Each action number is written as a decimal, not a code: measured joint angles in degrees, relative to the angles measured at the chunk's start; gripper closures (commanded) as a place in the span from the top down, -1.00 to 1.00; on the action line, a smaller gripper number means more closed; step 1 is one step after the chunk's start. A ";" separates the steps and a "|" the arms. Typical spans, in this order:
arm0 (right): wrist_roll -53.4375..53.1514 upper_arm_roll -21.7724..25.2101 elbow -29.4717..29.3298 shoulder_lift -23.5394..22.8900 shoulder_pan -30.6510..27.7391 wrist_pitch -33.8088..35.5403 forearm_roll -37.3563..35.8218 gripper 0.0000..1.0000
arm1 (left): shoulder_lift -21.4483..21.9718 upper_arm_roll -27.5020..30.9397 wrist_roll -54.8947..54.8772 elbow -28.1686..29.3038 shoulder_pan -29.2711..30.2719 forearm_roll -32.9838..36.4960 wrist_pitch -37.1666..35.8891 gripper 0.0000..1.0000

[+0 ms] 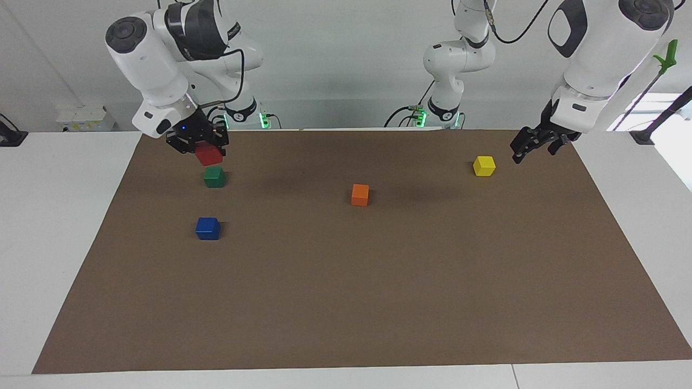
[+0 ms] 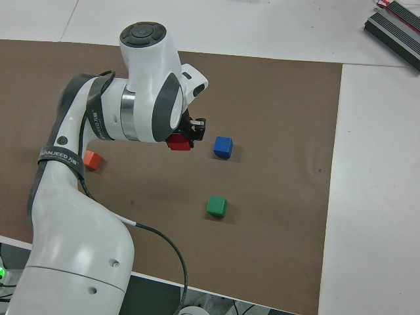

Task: Transfer red block to right arm and stack on blue block
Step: 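Lower the red block onto the blue block with the right gripper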

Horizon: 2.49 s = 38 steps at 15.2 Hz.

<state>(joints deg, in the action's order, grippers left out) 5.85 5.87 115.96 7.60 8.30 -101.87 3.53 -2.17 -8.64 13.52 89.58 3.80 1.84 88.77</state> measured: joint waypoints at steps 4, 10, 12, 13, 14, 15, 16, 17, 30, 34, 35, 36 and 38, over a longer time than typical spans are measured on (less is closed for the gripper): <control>-1.15 0.06 1.34 -7.99 -2.85 -8.84 -0.23 -1.00 | 0.26 0.41 0.00 0.07 -0.58 -1.04 -1.26 1.00; -3.92 -0.08 3.46 -14.31 -3.00 -20.21 -4.92 -1.00 | 2.07 1.54 -0.02 0.81 -0.67 -3.82 1.23 1.00; -3.95 -0.08 5.02 -14.71 -3.00 -23.13 -5.24 -1.00 | 2.07 1.51 -0.02 0.81 -0.90 -3.87 1.51 1.00; -3.95 -0.08 5.71 -14.81 -3.00 -24.30 -5.25 -1.00 | 2.07 1.51 -0.02 0.81 -1.15 -3.87 1.58 1.00; -3.95 -0.08 6.35 -14.85 -3.00 -25.23 -5.26 -1.00 | 2.07 1.51 -0.02 0.81 -1.38 -3.87 1.69 1.00; -3.95 -0.08 6.80 -14.84 -3.00 -25.83 -5.26 -1.00 | 2.07 1.53 -0.02 0.81 -1.48 -3.87 1.76 1.00; -3.95 -0.08 7.21 -14.84 -3.00 -26.58 -5.26 -1.00 | 2.08 1.56 -0.02 0.81 -1.50 -3.87 1.87 1.00; -3.95 -0.08 7.54 -14.86 -3.00 -27.15 -5.26 -1.00 | 2.08 1.63 -0.02 0.81 -1.50 -3.87 2.02 1.00; -5.81 -0.01 8.01 -15.09 -4.35 -27.67 -5.25 1.00 | 2.21 2.37 -0.02 0.83 -1.50 -3.87 2.12 1.00; -5.81 -0.02 7.94 -15.12 -4.44 -27.71 -5.25 1.00 | 2.26 2.38 -0.02 0.84 -1.50 -3.87 2.12 1.00; -5.81 -0.02 7.71 -15.13 -4.44 -27.71 -5.25 1.00 | 2.26 2.38 -0.02 0.84 -1.50 -3.87 2.12 1.00; -5.81 -0.02 7.30 -15.13 -4.44 -27.71 -5.25 1.00 | 2.27 2.38 -0.02 0.85 -1.50 -3.87 2.12 1.00; -5.81 -0.03 5.58 -15.10 -4.44 -26.63 -5.25 1.00 | 2.27 2.38 -0.01 0.85 -1.50 -3.87 2.12 1.00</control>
<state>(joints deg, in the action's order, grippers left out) 0.04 5.84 121.54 -7.50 3.86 -128.50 -1.71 0.10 -6.25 13.50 90.43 2.30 -2.03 90.89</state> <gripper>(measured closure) 0.000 0.000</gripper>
